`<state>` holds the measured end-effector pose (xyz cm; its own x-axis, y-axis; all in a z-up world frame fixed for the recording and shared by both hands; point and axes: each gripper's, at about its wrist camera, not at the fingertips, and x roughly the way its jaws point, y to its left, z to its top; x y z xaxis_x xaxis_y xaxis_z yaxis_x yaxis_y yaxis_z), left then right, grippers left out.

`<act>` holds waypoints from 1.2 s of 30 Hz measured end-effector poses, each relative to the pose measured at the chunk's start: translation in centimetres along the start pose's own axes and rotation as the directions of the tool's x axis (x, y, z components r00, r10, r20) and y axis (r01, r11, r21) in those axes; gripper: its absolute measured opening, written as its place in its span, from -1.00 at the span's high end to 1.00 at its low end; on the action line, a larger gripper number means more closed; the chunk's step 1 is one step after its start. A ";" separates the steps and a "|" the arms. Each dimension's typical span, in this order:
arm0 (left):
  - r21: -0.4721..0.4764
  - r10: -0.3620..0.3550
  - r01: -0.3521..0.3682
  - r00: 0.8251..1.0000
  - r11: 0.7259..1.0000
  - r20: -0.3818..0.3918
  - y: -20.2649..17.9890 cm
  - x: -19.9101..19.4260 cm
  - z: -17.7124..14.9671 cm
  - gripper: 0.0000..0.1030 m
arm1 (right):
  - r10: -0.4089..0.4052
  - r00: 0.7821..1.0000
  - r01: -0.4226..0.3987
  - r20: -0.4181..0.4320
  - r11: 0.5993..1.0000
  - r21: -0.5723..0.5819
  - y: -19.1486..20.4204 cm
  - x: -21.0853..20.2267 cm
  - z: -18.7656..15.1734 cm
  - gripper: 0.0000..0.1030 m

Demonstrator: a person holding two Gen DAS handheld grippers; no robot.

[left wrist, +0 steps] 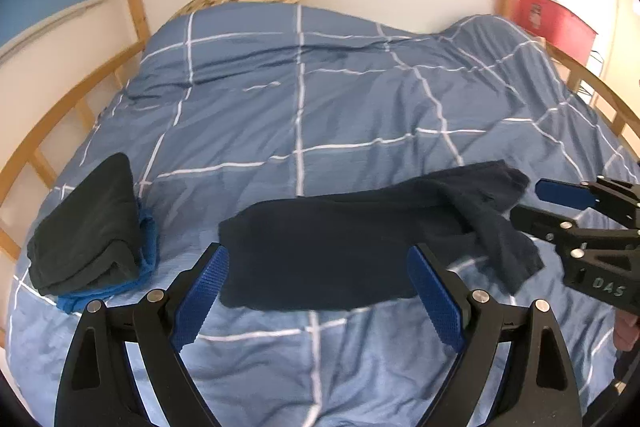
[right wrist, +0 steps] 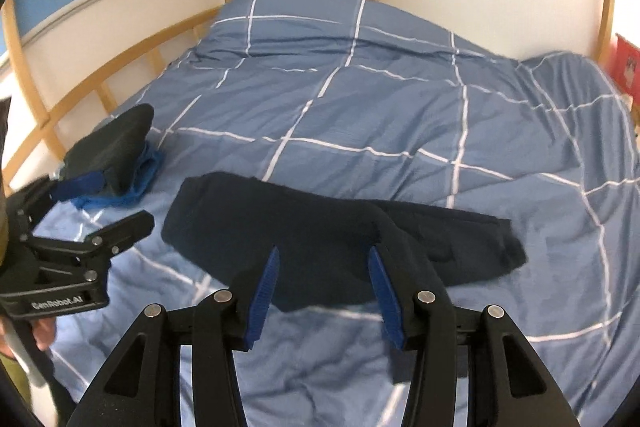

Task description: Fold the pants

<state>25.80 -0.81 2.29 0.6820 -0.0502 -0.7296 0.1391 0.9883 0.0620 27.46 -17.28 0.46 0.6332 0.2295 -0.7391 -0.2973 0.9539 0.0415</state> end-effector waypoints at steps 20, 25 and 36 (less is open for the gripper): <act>0.086 -0.079 0.093 0.986 0.992 -0.149 -8.5 6.0 -5.3 -0.77 | -0.099 0.980 0.092 -0.172 0.994 -0.051 -4.6 4.3 -9.8 0.07; 0.089 -0.085 0.101 0.982 0.991 -0.167 -8.2 7.7 -5.7 -0.77 | -0.172 0.967 0.154 -0.187 0.982 -0.109 -4.1 6.4 -10.8 0.07; 0.265 -0.162 0.190 0.979 0.945 -0.124 -9.4 9.6 -3.2 -0.77 | -0.264 0.946 0.239 -0.188 0.960 -0.145 -5.9 8.5 -11.0 0.40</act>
<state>28.72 -10.16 -7.44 0.5561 -0.1914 -0.8088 0.4513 0.8867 0.1005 26.71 -23.07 -13.49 0.5429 -0.0711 -0.8368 -0.2378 0.9426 -0.2343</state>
